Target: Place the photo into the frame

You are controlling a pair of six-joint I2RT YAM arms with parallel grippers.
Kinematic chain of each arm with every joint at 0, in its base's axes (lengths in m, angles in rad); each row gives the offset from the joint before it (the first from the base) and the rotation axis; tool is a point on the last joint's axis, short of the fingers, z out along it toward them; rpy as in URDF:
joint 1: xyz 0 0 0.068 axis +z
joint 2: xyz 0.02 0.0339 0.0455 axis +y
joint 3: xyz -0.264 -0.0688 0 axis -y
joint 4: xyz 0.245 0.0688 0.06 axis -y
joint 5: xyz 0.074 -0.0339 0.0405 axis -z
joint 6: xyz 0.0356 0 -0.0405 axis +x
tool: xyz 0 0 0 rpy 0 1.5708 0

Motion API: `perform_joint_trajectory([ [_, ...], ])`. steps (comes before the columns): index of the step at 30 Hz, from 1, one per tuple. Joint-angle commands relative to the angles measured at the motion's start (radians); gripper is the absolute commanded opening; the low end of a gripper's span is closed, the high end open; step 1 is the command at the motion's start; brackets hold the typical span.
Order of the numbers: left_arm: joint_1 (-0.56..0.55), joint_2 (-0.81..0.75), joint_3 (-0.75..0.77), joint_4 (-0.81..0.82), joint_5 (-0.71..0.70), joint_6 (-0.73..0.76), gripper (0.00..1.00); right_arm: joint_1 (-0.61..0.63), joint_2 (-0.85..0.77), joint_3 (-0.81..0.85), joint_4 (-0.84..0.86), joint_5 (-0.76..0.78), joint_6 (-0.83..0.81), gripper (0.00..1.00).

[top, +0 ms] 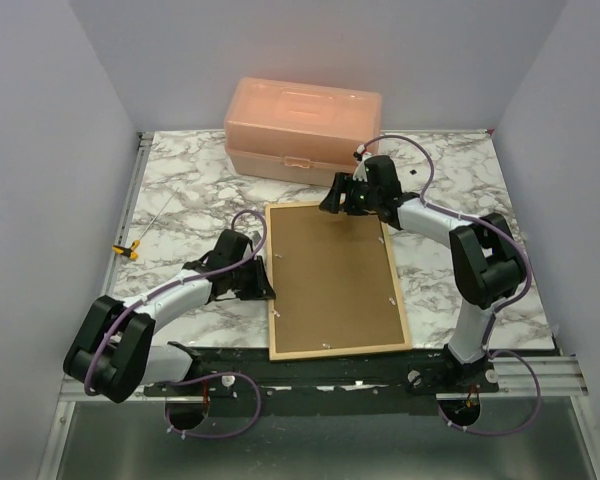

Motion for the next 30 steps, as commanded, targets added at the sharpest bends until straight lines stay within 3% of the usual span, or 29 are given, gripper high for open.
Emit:
perform_joint_trajectory([
  [1,-0.026,-0.033,-0.037,-0.026,-0.001,0.025,0.0,0.006,-0.043,-0.022,0.025,-0.04,-0.038,0.73],
  [22,-0.033,-0.036,-0.053,-0.025,0.0,0.033,0.0,0.065,0.195,0.169,0.059,0.184,-0.016,0.73],
  [30,-0.033,-0.026,-0.045,-0.044,-0.012,0.048,0.0,0.076,0.258,0.202,0.039,0.147,-0.021,0.72],
])
